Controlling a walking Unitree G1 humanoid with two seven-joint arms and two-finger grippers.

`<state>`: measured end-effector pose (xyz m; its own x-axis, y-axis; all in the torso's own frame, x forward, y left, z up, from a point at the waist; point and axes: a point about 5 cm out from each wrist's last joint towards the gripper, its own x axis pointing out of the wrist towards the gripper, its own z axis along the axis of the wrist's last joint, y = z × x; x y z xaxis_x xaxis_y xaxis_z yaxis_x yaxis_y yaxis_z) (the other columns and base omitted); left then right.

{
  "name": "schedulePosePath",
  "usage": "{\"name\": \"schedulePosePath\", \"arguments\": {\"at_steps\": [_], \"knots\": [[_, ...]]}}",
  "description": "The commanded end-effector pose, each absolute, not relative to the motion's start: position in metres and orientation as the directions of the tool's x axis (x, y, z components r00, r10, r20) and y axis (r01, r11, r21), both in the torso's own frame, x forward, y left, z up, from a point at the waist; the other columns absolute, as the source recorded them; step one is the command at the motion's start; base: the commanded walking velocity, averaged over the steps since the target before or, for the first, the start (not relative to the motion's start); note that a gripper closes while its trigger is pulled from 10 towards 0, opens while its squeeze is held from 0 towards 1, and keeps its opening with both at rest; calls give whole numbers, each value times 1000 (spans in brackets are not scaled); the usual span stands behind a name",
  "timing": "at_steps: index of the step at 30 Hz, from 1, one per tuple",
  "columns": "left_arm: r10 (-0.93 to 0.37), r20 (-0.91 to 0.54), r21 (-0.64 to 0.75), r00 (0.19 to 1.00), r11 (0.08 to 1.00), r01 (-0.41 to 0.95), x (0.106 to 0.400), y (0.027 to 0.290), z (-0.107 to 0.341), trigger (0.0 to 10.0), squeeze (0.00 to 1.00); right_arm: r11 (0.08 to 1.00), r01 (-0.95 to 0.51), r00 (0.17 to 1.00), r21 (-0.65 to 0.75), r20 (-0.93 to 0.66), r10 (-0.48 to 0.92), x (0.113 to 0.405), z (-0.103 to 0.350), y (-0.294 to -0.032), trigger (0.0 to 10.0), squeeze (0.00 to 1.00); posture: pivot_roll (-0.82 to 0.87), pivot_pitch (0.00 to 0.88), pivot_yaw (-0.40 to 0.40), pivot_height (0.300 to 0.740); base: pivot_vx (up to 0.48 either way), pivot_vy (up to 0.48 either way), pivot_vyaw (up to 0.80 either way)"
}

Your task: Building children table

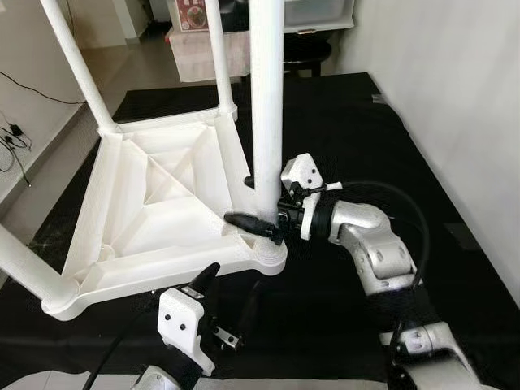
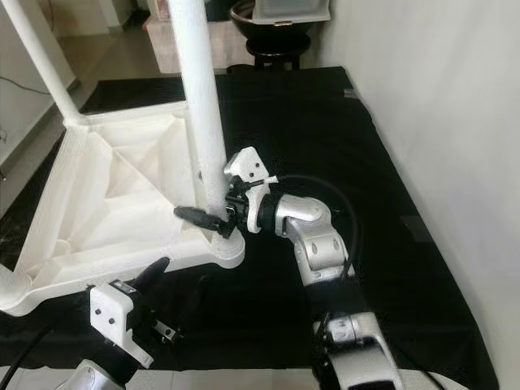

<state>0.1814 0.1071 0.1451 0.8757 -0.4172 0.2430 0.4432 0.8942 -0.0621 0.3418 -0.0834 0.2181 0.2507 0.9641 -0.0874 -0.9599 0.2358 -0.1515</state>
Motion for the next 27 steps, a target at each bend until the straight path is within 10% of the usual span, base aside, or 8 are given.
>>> {"name": "schedulePosePath", "arguments": {"at_steps": [1, 7, 8, 21, 22, 26, 27], "knots": [[-406, 226, -70, 885, 900, 431, 180, 110, 140, 10000, 0, 78, -987, 95, -142, -119, 988, 343, 221, -72, 10000, 0, -47, 120, 26, 740, 0, 0, 0], [-403, 227, -67, 887, 902, 427, 180, 108, 140, 10000, 0, -30, -994, -14, -102, -156, 988, 347, 220, -70, 9569, 0, -34, 121, 23, 740, 0, 0, 0], [-402, 227, -67, 887, 902, 426, 179, 108, 140, 10000, 0, -44, -995, -30, -87, -152, 988, 346, 219, -69, 0, 0, -34, 121, 23, 740, 0, 0, 0], [-406, 228, -70, 885, 900, 431, 179, 108, 141, 10000, 0, 23, -995, 34, -94, -122, 992, 350, 210, -81, 0, 0, -45, 129, 33, 740, 0, 0, 0], [-407, 228, -73, 884, 899, 433, 177, 108, 142, 10000, 0, 293, -950, 306, -106, -135, 942, 351, 196, -94, 0, 0, -50, 140, 24, 740, 0, 0, 0], [-407, 228, -73, 884, 899, 433, 176, 108, 142, 10000, 0, 395, -913, 407, -106, -139, 903, 350, 190, -98, 0, 0, -50, 141, 24, 740, 0, 0, 0], [-404, 229, -72, 886, 900, 430, 175, 109, 142, 10000, 0, 614, -785, 619, -81, -148, 771, 338, 170, -91, 0, 0, -50, 154, 30, 740, 0, 0, 0]]}}
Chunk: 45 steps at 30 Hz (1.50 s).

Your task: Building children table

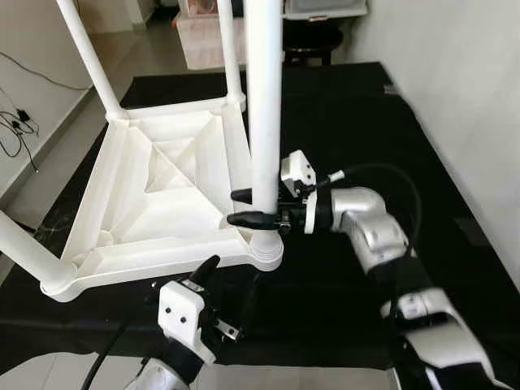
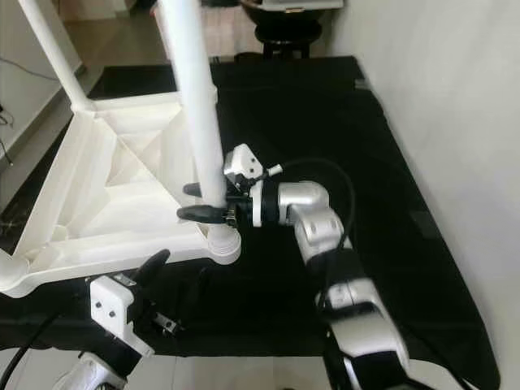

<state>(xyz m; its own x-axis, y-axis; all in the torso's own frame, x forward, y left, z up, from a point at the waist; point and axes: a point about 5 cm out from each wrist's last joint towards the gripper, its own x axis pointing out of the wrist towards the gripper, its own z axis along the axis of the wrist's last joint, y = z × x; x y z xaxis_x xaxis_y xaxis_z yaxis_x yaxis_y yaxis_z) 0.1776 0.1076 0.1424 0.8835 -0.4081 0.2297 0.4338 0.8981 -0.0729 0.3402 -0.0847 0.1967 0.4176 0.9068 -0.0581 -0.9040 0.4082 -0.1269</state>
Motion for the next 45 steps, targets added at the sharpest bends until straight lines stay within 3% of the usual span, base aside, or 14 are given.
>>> {"name": "schedulePosePath", "arguments": {"at_steps": [1, 2, 14, 15, 20, 21, 22, 28, 29, 30, 31, 41, 42, 45], "knots": [[-404, 229, -72, 886, 900, 430, 175, 109, 142, 10000, 0, 614, -785, 619, -81, -148, 771, 338, 170, -91, 0, 0, -50, 154, 30, 740, 0, 0, 0], [-401, 227, -71, 887, 902, 426, 175, 111, 143, 10000, 0, 826, -561, 822, -52, -151, 549, 317, 153, -88, 0, 0, -50, 153, 40, 740, 0, 0, 0], [-403, 224, -69, 887, 902, 427, 176, 111, 142, 10000, 0, 841, -536, 842, -71, -118, 526, 315, 154, -71, 0, 0, -40, 136, 30, 740, 0, 0, 0], [-400, 225, -69, 888, 903, 424, 176, 111, 142, 10000, 0, 836, -543, 838, -76, -119, 533, 316, 157, -69, 10000, 0, -39, 135, 29, 740, 0, 0, 0], [-398, 226, -68, 889, 904, 422, 176, 111, 142, 10000, 0, 808, -584, 810, -77, -104, 576, 315, 163, -63, 10000, 0, -39, 131, 26, 740, 0, 0, 0], [-399, 226, -69, 889, 903, 423, 176, 110, 141, 10000, 0, 736, -675, 738, -45, -55, 673, 316, 176, -59, 10000, 1000, -40, 127, 24, 740, 0, 0, 0], [-401, 226, -70, 888, 902, 425, 177, 110, 141, 10000, 0, 616, -786, 617, -42, -6, 787, 318, 191, -57, 10000, 1000, -42, 122, 25, 740, 0, 0, 0], [-404, 226, -72, 886, 901, 429, 178, 109, 140, 10000, 0, 360, -922, 361, -146, 22, 932, 328, 218, -65, 10000, 1000, -39, 118, 26, 740, 0, 0, 0], [-404, 227, -72, 886, 901, 429, 178, 109, 140, 10000, 0, 280, -942, 286, -184, -10, 958, 333, 222, -67, 10000, 553, -39, 118, 26, 740, 0, 0, 0], [-404, 227, -72, 886, 901, 429, 178, 109, 140, 10000, 0, 280, -942, 286, -184, -10, 958, 333, 222, -67, 10000, 553, -39, 118, 26, 740, 0, 0, 0], [-404, 227, -72, 886, 901, 429, 179, 108, 140, 10000, 0, 227, -952, 238, -204, -34, 971, 337, 225, -68, 10000, 0, -39, 118, 26, 740, 0, 0, 0], [-401, 226, -68, 888, 902, 425, 178, 108, 141, 10000, 0, 22, -987, 39, -157, -105, 994, 356, 234, -54, 10000, 0, 3, 118, 26, 740, 0, 0, 0], [-401, 226, -68, 888, 903, 425, 177, 108, 141, 10000, 0, 7, -989, 25, -147, -118, 993, 356, 232, -55, 4980, 0, 7, 121, 24, 740, 0, 0, 0], [-400, 226, -67, 888, 903, 424, 177, 108, 141, 10000, 0, -13, -990, 5, -138, -130, 992, 357, 229, -56, 4275, 0, 8, 122, 23, 740, 0, 0, 0]]}}
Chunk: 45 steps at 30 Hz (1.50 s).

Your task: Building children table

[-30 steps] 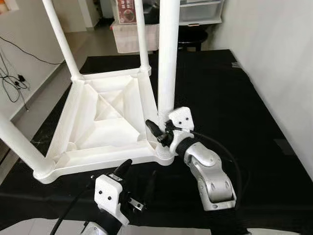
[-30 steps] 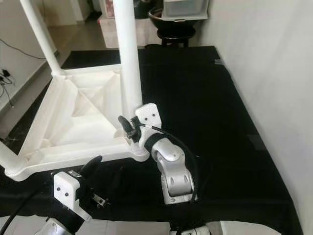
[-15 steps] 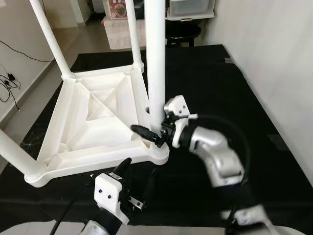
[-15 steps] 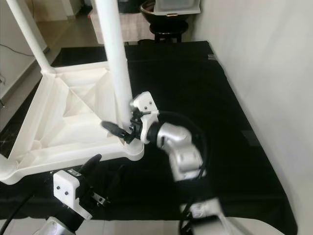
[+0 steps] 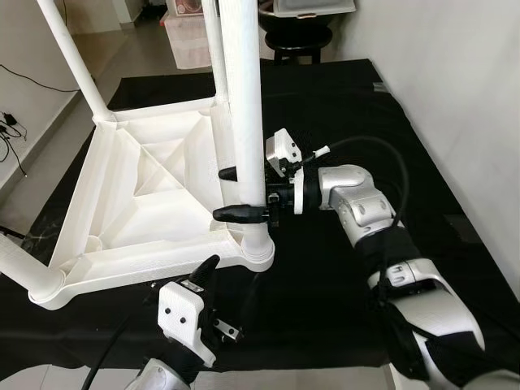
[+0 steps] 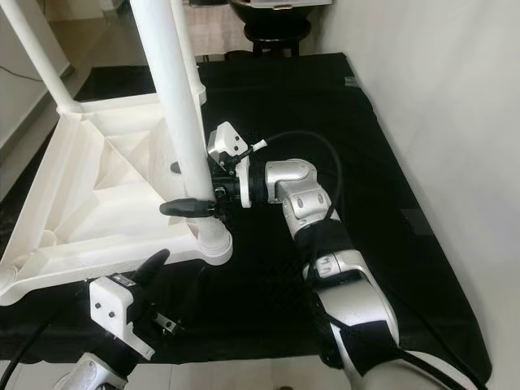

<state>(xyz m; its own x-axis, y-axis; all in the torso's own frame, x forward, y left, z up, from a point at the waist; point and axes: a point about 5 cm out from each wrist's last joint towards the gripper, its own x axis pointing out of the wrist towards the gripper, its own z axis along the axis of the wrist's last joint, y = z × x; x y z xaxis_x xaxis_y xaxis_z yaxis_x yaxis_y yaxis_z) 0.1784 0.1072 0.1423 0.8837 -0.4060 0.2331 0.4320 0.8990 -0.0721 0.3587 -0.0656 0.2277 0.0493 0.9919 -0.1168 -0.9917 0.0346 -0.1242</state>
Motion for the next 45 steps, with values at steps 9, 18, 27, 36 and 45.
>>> {"name": "schedulePosePath", "arguments": {"at_steps": [9, 18, 27, 36, 45], "knots": [[-403, 226, -72, 887, 901, 427, 175, 107, 142, 10000, 0, 172, -970, 205, -171, -200, 958, 365, 199, -83, 0, 0, -5, 133, 28, 740, 0, 0, 0], [-399, 226, -69, 889, 904, 423, 174, 111, 143, 10000, 0, 892, -440, 874, -101, -278, 400, 335, 140, -126, 0, 0, -26, 150, 23, 740, 0, 0, 0], [-411, 220, -68, 885, 898, 434, 177, 113, 141, 10000, 0, 885, -457, 876, -94, -221, 429, 314, 138, -97, 0, 0, -51, 135, 36, 740, 0, 0, 0], [-399, 221, -60, 890, 905, 421, 179, 116, 141, 10000, 0, 779, -624, 780, -57, -97, 618, 320, 179, -73, 10000, 1000, -45, 127, 39, 740, 0, 0, 0], [-405, 222, -61, 887, 902, 427, 181, 114, 140, 10000, 0, 184, -966, 198, -181, -61, 978, 314, 202, -53, 10000, 0, -33, 111, 38, 740, 0, 0, 0]]}}
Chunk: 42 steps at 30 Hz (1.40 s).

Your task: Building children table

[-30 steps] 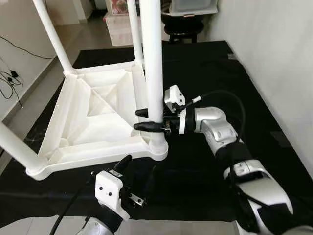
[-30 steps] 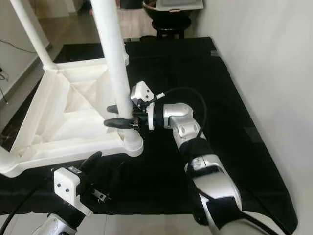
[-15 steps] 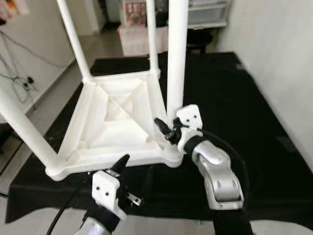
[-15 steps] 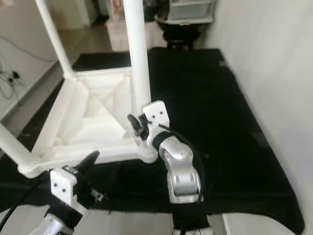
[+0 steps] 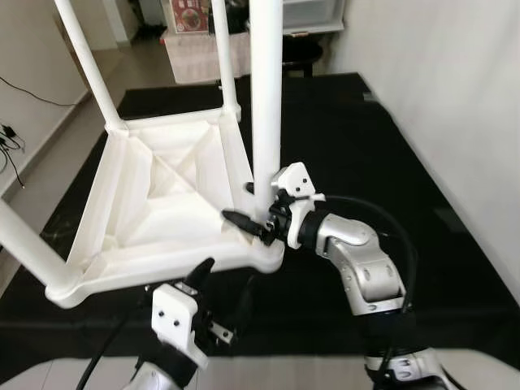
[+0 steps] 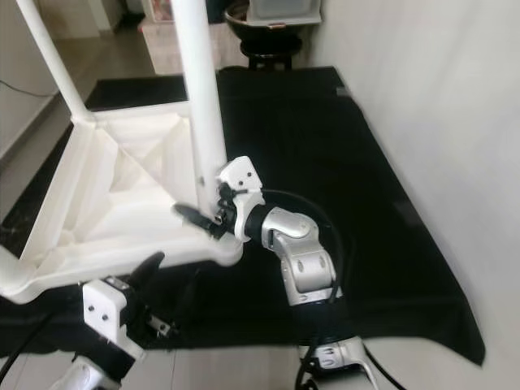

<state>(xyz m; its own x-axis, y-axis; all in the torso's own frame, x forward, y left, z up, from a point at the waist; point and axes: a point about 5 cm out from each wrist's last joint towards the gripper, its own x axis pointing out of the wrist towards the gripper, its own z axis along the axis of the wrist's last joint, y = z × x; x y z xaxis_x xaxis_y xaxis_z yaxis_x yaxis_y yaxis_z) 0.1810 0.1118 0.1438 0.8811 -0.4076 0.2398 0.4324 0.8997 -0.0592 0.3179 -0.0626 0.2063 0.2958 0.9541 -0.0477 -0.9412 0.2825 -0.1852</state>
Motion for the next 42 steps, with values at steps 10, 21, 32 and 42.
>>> {"name": "schedulePosePath", "arguments": {"at_steps": [10, 21, 32, 42], "knots": [[-401, 221, -61, 889, 904, 423, 179, 112, 139, 10000, 0, -66, -990, -47, -122, -157, 986, 333, 214, -58, 10000, 0, -19, 106, 33, 740, 0, 0, 0], [-403, 220, -64, 889, 903, 425, 177, 110, 139, 10000, 0, -110, -988, -90, -109, -174, 981, 340, 210, -60, 0, 0, -17, 114, 32, 740, 0, 0, 0], [-401, 226, -70, 888, 902, 426, 176, 110, 141, 10000, 0, 363, -918, 386, -160, -146, 911, 346, 187, -87, 0, 0, -34, 137, 24, 740, 0, 0, 0], [-408, 226, -73, 885, 899, 433, 176, 112, 142, 10000, 0, 857, -502, 863, -114, -124, 489, 315, 153, -86, 0, 0, -47, 144, 39, 740, 0, 0, 0]]}}
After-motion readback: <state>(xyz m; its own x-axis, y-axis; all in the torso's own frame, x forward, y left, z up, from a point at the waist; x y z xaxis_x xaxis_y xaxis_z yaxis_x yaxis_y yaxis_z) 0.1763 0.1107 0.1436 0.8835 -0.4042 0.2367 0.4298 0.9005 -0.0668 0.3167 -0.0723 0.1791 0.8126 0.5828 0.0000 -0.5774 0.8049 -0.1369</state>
